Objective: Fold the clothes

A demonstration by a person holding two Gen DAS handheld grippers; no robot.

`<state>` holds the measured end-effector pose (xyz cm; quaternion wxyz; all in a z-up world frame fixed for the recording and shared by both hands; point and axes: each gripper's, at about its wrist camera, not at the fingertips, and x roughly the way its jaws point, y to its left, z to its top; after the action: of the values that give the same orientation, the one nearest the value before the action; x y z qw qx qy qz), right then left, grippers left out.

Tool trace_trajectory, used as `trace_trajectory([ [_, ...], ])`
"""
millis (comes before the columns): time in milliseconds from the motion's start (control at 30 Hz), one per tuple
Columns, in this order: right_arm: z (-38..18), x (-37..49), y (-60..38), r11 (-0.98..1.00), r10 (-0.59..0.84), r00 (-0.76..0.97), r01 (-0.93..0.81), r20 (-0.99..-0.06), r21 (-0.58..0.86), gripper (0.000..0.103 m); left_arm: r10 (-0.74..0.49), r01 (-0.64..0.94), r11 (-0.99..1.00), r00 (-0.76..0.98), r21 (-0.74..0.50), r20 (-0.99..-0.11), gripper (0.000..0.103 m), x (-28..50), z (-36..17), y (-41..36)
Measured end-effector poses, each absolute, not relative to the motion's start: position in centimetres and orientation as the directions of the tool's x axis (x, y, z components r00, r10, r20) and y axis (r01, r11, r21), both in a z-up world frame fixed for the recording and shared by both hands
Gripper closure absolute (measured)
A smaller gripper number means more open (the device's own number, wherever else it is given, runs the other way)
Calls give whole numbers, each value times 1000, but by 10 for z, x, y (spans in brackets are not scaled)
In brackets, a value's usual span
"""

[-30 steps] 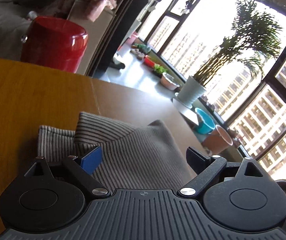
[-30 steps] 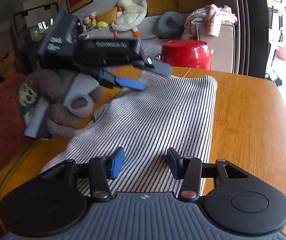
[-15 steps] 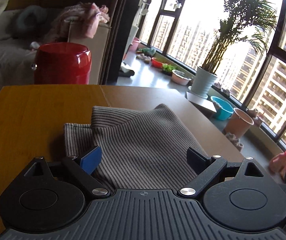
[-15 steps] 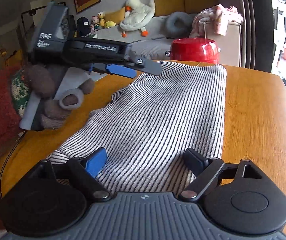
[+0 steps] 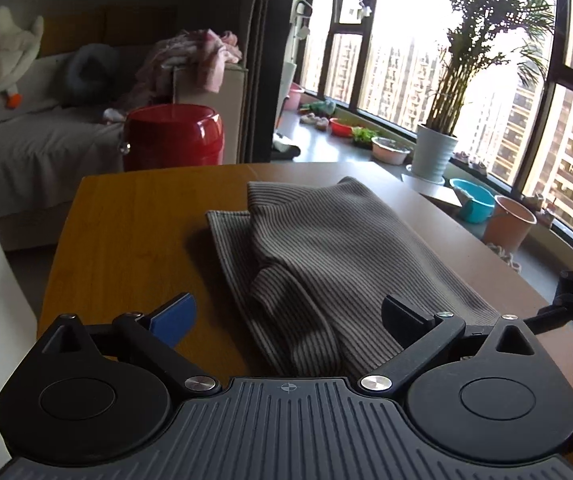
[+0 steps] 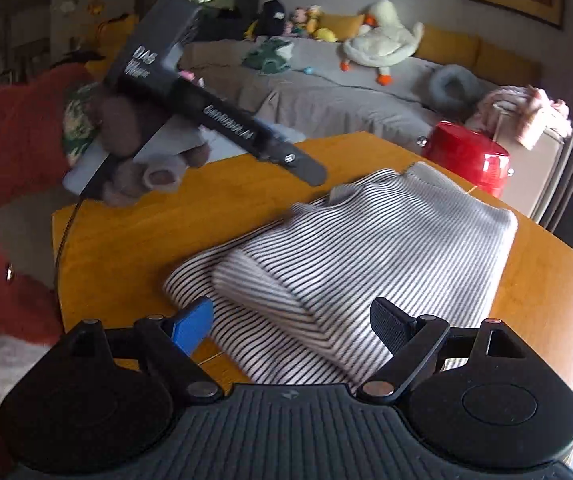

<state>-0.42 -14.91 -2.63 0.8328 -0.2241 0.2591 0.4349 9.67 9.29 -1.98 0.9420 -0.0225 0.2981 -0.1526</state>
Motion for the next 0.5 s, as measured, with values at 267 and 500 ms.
trace_trajectory([
  [267,-45,-24,-123,447,573,571,-819,-588,-359,23,-326,298,944,760,-144,-562,1,94,-20,87],
  [500,-32,18,-137,614,605,468,-789,-644,4,44,-336,324,938,754,-125,-564,0,89,-20,81],
])
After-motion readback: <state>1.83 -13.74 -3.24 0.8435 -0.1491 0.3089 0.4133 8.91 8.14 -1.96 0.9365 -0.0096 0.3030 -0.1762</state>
